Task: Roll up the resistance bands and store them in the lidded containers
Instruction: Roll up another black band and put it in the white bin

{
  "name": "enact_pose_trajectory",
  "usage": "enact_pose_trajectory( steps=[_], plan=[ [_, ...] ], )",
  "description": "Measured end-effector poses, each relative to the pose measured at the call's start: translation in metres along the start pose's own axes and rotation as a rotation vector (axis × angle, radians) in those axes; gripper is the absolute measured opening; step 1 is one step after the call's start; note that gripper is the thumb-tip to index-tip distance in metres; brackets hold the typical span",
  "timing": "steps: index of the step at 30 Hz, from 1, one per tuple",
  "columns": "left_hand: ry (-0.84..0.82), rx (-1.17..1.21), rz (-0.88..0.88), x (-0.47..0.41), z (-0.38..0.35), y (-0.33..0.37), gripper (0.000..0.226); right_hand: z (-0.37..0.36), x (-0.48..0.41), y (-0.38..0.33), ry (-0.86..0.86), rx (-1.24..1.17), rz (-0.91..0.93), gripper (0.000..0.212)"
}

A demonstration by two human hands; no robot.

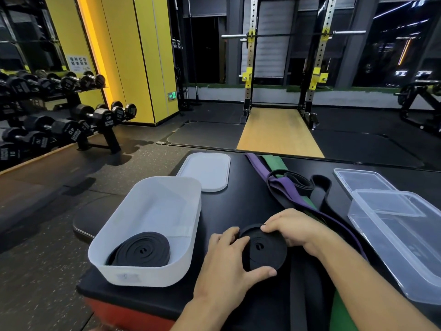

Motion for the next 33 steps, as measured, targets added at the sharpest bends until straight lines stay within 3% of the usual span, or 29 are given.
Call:
enact_pose_trajectory(
  steps=[5, 12, 16, 22, 33],
  plan=[
    [-0.014, -0.052, -0.028, 0.000, 0.002, 0.004, 0.083, -0.003, -0.005, -0.003, 0.020, -0.009, -0.049, 0.007],
    [-0.001, -0.058, -0.050, 0.000, 0.004, 0.007, 0.084, -0.006, -0.009, -0.006, 0.030, 0.014, 0.031, 0.029],
    [-0.006, -0.073, -0.052, 0.002, 0.003, 0.007, 0.085, -0.006, -0.012, -0.004, 0.059, 0.045, 0.115, 0.002],
    [-0.014, -0.067, -0.047, 0.003, 0.004, 0.009, 0.082, -0.003, -0.005, -0.001, -0.128, -0.020, 0.089, 0.014],
    [0.029, 0.049, -0.003, 0.004, 0.002, 0.005, 0.085, -0.009, -0.004, 0.012, 0.038, -0.100, 0.205, 0.018]
  ],
)
Point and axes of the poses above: each hand's wrist, its own x-axis away from the middle knuckle, its own z-axis out of the back of the hand, y = z × x, the point moved 4 cm from there along -x, towards the middle knuckle, and after that the axes turned 6 degrees about x, right-handed, at the moved point
